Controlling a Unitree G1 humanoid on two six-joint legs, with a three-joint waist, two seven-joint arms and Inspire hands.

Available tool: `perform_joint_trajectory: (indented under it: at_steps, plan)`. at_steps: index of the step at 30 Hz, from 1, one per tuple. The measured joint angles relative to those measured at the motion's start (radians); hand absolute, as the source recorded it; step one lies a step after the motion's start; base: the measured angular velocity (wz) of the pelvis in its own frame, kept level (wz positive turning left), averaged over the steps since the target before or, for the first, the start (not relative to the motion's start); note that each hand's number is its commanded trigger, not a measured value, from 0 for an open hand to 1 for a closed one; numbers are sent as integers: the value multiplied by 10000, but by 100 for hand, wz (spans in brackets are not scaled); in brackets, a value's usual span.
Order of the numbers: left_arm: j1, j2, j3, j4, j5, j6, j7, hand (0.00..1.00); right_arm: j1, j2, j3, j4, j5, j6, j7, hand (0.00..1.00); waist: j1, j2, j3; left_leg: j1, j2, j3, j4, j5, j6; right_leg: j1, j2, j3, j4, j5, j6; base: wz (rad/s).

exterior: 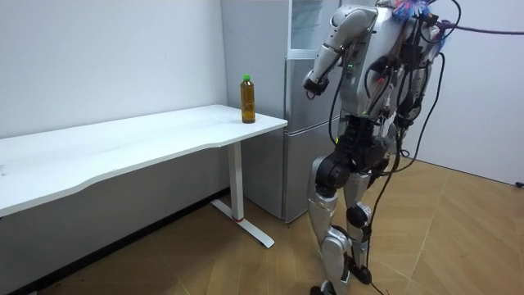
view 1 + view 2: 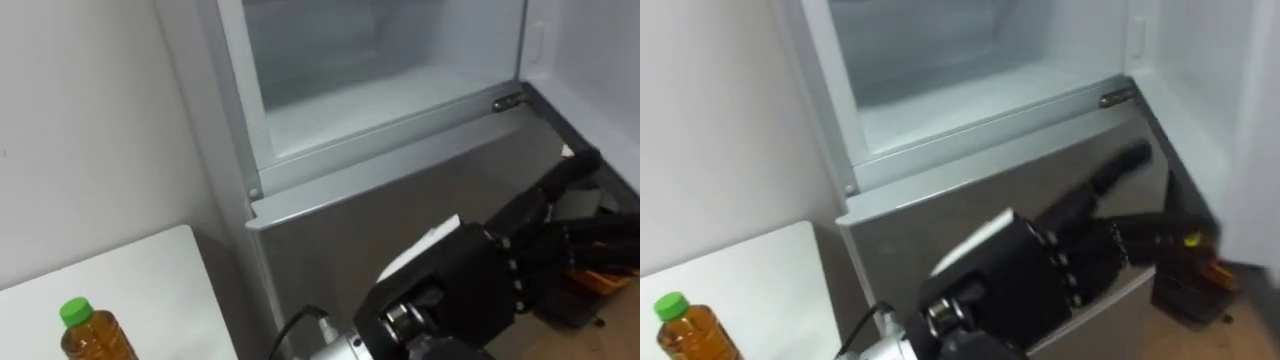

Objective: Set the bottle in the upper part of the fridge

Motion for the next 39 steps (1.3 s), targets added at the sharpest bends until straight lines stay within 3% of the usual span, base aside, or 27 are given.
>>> perform_joint_trajectory:
  at_steps: [9,13,24,27,30,36,39]
  plan:
    - [-2,132,0,2,185,192,-122,0,-22,8,2,-4,33,-9,31,0,18,-99,20,-69,-21,160,3,2,-2,-167,4,204,-41,-14,20,-6]
    - [-2,141,1,2,208,272,-208,0,-19,8,0,-3,33,-4,81,0,16,-197,70,-81,-20,223,3,2,-2,-150,4,240,-48,-18,25,-4]
    - [-210,121,76,-28,1369,401,-229,0,-16,56,202,25,30,-15,-219,0,161,-334,35,-138,-19,112,53,2,-2,-200,-11,134,-34,-18,23,3]
    - [-254,121,99,-62,1596,400,-218,0,-14,98,206,78,34,-16,-232,0,206,-381,-5,-212,-16,-92,137,2,-2,-137,-34,-31,-25,-21,18,16]
    - [-257,165,303,-649,2052,401,-64,0,5,106,199,88,29,-13,-419,0,395,-379,-38,-354,-5,-259,290,3,-1,-108,-52,-159,-10,-18,11,15]
    - [-241,253,1429,-1655,3854,360,631,0,155,202,158,123,-21,-169,-485,0,969,-436,-120,-421,-2,-707,378,11,-4,-14,-82,-541,-19,-51,-37,20]
    - [1,465,2059,-2422,4317,236,889,0,373,283,155,153,-74,-361,-548,0,1501,-511,-179,-402,3,-843,387,48,-39,61,-81,-633,-19,-70,-63,11]
